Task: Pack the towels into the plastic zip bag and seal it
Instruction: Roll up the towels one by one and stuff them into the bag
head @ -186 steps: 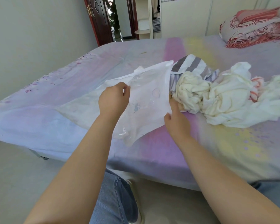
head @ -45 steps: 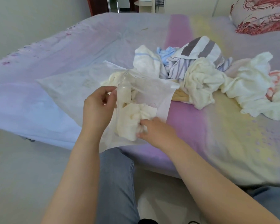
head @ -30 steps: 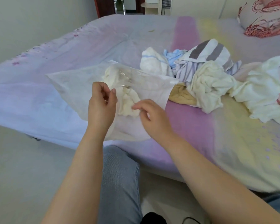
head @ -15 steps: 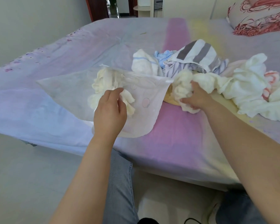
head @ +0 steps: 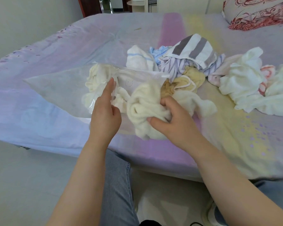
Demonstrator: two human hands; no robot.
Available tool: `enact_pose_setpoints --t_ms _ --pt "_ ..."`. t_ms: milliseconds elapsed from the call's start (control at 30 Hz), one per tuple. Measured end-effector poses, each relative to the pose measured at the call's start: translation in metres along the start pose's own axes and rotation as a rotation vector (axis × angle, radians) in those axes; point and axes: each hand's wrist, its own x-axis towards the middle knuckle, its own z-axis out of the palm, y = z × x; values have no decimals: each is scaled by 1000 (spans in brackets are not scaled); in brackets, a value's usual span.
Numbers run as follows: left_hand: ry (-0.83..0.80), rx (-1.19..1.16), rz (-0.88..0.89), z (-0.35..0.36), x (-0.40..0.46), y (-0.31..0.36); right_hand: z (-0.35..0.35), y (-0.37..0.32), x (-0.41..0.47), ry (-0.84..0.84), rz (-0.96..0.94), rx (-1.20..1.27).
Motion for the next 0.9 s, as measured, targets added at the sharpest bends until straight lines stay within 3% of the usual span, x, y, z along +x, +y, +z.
enact_pose_setpoints --t_ms 67,133,267,300,367,433,467,500,533,600,633,700,767,800,900 --pt "22 -40 -9 -3 -3 1 18 -1 16 132 -8 -72" --pt "40 -86 -18 -7 -6 1 45 11 37 100 27 -283" --pt "48 -107 -17 -9 -8 5 84 56 57 -575 118 -640" --pt "46 -102 -16 -10 -8 5 84 62 54 -626 119 -605" --pt "39 -97 -26 -12 -9 1 71 60 42 -429 20 -362" --pt "29 -99 -56 -12 -10 -3 45 56 34 59 -78 -201" --pt "26 -105 -76 -10 -9 -5 29 58 34 294 -101 -281" --pt "27 -110 -94 -8 -10 -5 11 63 36 418 -60 -417" --pt "32 -106 -104 -6 -10 -6 -8 68 39 371 77 -541" --pt "36 -80 -93 -2 -10 -8 -39 83 41 28 422 -519" --pt "33 -78 -82 -1 -11 -9 -46 91 39 -117 501 -487" --pt "26 -95 -77 0 -11 -12 -40 100 31 -289 489 -687" --pt "26 -113 -82 0 -12 -11 -22 104 25 -239 420 -889" --pt "28 -117 -88 1 -12 -10 -11 99 24 -174 409 -866" --pt "33 -132 -90 0 -14 -9 2 73 22 -97 419 -543"
